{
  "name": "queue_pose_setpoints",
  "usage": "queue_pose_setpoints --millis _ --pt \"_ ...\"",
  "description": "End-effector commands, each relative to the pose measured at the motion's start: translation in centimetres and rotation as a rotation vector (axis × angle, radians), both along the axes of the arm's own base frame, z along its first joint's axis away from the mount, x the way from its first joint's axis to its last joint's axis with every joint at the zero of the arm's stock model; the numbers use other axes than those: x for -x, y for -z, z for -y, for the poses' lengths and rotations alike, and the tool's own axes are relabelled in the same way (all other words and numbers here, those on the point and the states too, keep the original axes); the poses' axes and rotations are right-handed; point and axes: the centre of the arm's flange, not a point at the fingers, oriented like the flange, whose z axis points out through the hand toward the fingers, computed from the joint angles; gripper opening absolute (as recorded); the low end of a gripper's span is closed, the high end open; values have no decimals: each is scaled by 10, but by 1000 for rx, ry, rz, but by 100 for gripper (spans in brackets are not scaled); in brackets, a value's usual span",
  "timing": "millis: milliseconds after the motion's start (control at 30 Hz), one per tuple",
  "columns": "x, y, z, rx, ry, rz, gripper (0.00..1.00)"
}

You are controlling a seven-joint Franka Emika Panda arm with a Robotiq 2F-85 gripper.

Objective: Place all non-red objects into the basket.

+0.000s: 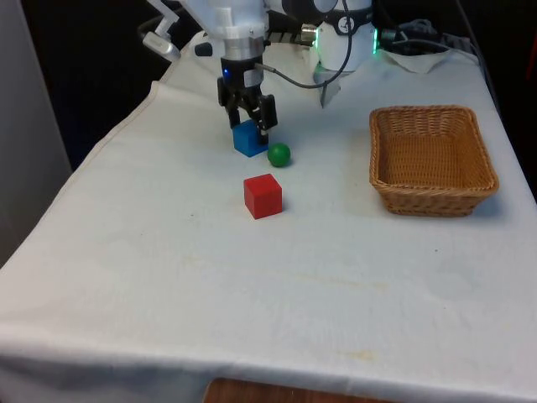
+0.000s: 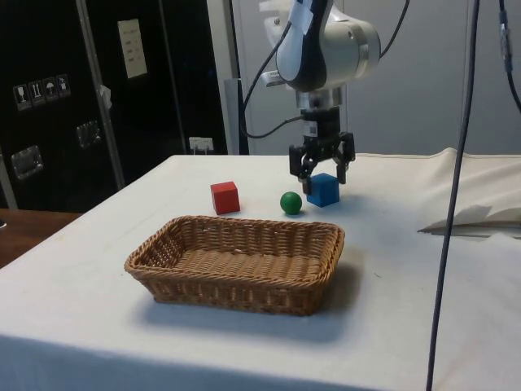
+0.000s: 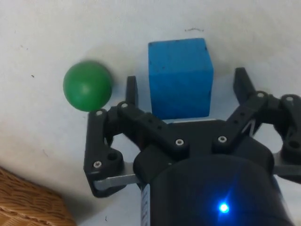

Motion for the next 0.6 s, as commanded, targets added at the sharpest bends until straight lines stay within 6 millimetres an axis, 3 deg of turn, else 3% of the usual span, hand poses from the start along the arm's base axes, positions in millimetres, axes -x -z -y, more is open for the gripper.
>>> queue_pose_setpoints --millis 0,233,567 --pt "-1 -2 0 -2 3 20 81" --pt "0 -2 -1 0 3 20 2" --pt "0 0 1 2 3 2 0"
